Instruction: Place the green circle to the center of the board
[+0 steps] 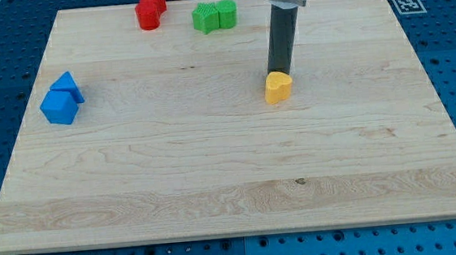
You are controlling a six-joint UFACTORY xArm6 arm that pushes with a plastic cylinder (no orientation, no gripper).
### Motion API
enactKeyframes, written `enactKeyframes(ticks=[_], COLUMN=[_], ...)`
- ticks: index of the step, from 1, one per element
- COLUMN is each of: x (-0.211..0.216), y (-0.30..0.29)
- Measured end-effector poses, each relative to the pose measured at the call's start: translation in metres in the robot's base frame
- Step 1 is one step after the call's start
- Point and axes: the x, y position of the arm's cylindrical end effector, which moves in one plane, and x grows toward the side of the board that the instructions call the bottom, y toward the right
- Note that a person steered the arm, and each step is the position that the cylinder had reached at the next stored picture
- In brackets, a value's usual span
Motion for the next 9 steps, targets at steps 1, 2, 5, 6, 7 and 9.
enactKeyframes(ticks=[1,2,5,6,7,9], x=[0.002,-0.013,-0.137,-0.174,-0.186,-0.191], y=[0.001,0.001,-0.001,-0.023,-0.046,-0.068])
